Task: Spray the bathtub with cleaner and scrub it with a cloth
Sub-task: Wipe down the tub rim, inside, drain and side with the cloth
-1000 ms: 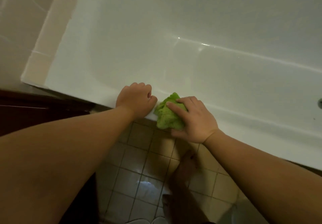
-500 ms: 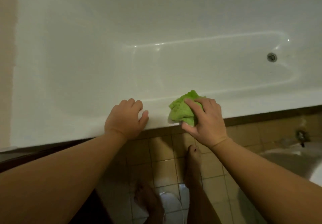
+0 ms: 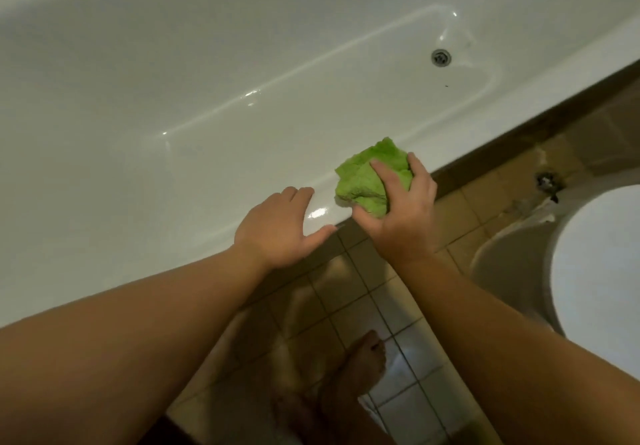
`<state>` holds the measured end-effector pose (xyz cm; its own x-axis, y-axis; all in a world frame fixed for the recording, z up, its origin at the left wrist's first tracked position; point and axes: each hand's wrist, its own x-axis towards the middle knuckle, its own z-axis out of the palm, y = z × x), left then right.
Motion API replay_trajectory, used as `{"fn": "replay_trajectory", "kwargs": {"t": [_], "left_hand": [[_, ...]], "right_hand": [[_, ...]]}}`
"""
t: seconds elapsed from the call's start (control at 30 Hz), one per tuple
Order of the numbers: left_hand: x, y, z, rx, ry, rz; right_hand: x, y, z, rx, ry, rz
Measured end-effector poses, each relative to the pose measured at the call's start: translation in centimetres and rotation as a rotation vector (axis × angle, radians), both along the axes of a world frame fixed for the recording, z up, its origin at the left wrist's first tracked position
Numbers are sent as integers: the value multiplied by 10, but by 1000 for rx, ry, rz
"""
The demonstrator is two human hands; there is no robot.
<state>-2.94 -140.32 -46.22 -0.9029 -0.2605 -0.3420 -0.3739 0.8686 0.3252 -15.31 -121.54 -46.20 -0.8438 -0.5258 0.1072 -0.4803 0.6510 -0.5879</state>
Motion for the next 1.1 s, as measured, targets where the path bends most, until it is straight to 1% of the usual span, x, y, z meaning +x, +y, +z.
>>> {"fn": "replay_trajectory", "kwargs": {"t": [0.1, 0.23, 0.3, 0.43, 0.53, 0.63, 0.7, 0.8, 0.83, 0.87, 0.93, 1.0, 1.1], "left_hand": [[-5, 5, 1, -24, -51, -70], [-13, 13, 6, -43, -68, -63], [-18, 15, 7, -29, -77, -65], [-32, 20, 10, -26, -92, -57], [-55, 30, 8, -22, -70, -70], [-76, 35, 2, -4, -21, -116], [-81, 33, -2, 4, -13, -147], [-84, 32, -4, 17, -2, -172], [-86, 32, -4, 24, 11, -169], [-87, 32, -3, 35, 25, -165], [-92, 35, -2, 47, 61, -164], [-102, 39, -2, 60, 105, -169], [-126, 46, -4, 131, 148, -179]], "right_hand": [[-14, 17, -3, -102, 57, -116], [-23, 55, -15, -156, -9, -219], [-23, 76, -30, -160, -85, -280], [-22, 98, -64, -174, -260, -474], [-24, 99, -83, -168, -410, -549], [-23, 96, -110, -213, -562, -592], [-26, 89, -126, -249, -708, -663], [-34, 78, -160, -353, -987, -866], [-37, 74, -173, -437, -1088, -948], [-39, 72, -188, -567, -1202, -1019], [-40, 63, -219, -789, -1390, -1075], [-34, 53, -234, -902, -1449, -1064], [-30, 39, -258, -998, -1479, -1058]]}}
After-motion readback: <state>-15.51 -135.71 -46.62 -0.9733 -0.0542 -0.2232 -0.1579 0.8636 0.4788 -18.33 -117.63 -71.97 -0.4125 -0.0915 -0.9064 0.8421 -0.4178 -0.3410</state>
